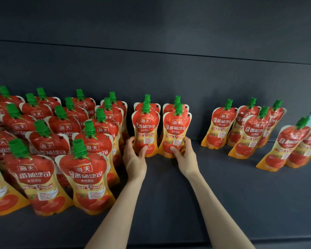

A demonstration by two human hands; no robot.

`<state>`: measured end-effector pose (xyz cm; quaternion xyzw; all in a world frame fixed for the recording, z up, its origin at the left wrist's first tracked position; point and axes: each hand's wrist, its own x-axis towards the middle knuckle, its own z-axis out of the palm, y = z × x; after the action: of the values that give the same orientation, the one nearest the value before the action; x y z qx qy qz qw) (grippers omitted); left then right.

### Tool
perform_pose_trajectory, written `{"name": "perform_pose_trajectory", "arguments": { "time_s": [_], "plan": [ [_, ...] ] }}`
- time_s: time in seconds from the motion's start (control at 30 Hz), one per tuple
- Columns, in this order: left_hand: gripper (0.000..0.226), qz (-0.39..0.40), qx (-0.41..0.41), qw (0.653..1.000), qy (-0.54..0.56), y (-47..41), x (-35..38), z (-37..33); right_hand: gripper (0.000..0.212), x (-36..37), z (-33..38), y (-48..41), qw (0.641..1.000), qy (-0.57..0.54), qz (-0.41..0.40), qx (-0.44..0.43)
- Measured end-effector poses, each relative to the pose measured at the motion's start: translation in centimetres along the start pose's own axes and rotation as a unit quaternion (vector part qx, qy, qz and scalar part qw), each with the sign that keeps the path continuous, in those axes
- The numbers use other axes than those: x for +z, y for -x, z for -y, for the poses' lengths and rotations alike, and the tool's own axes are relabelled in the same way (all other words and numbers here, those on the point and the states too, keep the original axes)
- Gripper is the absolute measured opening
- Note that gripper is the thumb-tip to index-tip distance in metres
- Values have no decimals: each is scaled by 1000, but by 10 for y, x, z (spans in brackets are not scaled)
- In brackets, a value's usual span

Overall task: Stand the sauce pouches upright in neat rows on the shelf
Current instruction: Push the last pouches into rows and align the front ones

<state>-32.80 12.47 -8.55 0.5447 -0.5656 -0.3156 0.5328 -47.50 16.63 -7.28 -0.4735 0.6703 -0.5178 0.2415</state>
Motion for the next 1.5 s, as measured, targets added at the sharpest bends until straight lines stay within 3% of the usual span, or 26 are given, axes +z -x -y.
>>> {"name": "perform_pose_trajectory", "arguments": {
  "time_s": [0.47, 0.67, 0.77, 0.93, 1.1, 1.33, 1.5],
  "plan": [
    [47, 3, -3, 1000, -4, 2, -2, -1, 49, 0, -2, 0, 1000, 12, -7, 5],
    [60, 1, -6, 1000, -30, 15, -7, -12, 64, -3, -1, 10, 996, 75, -47, 3],
    [60, 13, -3, 999, -43, 30, -10, -22, 54, -19, 1, 26, 991, 111, -64, -31],
    [28, 74, 110, 989, -61, 65, -4, -44, 22, -72, 6, 52, 980, 148, -98, -92],
    [15, 200, 195, 956, -95, 101, 41, -73, 15, -145, -2, 73, 971, 152, -145, -110],
    [13, 232, 163, 959, -28, 169, 154, -110, 10, -267, -54, 73, 973, 131, -158, -108],
    [35, 211, 96, 973, 10, 211, 230, -138, 10, -340, -91, 53, 981, 105, -129, -97]
  ]
}}
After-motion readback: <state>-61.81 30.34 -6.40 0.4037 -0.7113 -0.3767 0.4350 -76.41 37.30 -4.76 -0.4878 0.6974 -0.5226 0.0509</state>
